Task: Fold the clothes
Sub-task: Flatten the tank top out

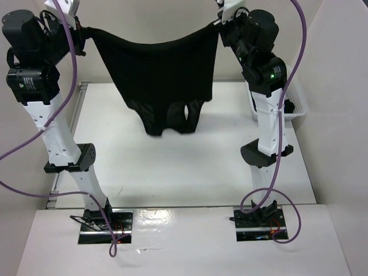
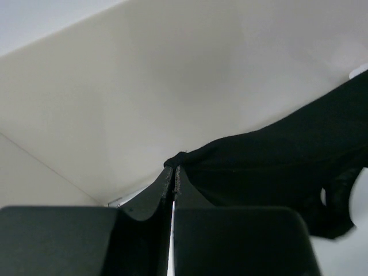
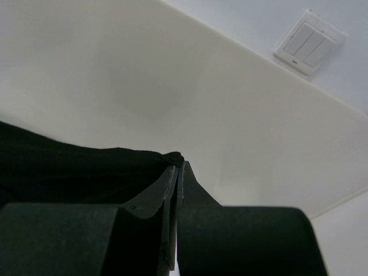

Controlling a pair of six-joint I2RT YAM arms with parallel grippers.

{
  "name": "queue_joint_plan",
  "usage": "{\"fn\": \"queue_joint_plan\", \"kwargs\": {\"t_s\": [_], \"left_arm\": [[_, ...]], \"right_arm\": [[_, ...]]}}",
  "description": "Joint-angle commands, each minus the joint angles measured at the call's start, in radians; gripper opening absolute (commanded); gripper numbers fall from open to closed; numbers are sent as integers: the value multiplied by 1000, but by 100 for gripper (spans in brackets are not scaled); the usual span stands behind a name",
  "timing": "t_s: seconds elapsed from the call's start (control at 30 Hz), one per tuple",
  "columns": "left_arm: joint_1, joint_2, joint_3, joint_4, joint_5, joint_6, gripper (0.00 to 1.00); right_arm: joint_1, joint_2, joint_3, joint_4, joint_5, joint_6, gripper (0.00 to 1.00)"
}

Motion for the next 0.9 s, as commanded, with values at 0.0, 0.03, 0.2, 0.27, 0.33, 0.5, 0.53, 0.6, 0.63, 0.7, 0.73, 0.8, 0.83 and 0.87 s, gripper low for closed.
{"fn": "queue_joint_plan", "kwargs": {"t_s": [0.0, 0.03, 0.2, 0.27, 0.33, 0.5, 0.53, 0.6, 0.63, 0.7, 0.73, 0.8, 0.83, 0.87], "left_arm": [[0, -36, 26, 92, -8, -15, 1], [0, -36, 26, 92, -8, -15, 1], [0, -9, 26, -14, 2, 31, 1], [0, 37, 26, -120, 14, 74, 0], [0, 72, 26, -202, 43, 93, 0], [-30, -45, -384, -203, 167, 171, 0], [-49, -70, -438, -203, 167, 185, 0], [-90, -136, -516, -203, 180, 194, 0], [-99, -156, -578, -203, 192, 194, 0], [-122, -220, -625, -203, 192, 194, 0], [-122, -261, -659, -203, 183, 194, 0], [-132, -304, -691, -203, 171, 194, 0], [-132, -346, -707, -203, 170, 194, 0], [-132, -366, -740, -203, 148, 194, 0]], "right_arm": [[-8, -24, 17, 121, 17, -18, 0], [-8, -24, 17, 121, 17, -18, 0], [-28, -14, 17, 40, -12, -38, 0], [-42, 9, 17, -59, -37, -38, 0], [-74, 41, 17, -140, -114, -28, 0], [-120, 98, 17, -399, -297, -8, 0], [-120, 96, 3, -399, -311, 15, 0], [-120, 58, -80, -399, -346, 3, 0], [-102, 30, -91, -399, -331, -6, 0], [-82, 1, -123, -399, -331, -6, 0], [-56, -37, -156, -399, -331, -6, 0], [-25, -79, -201, -399, -299, -6, 0], [5, -120, -236, -399, -284, -6, 0], [18, -140, -247, -399, -264, -6, 0]]}}
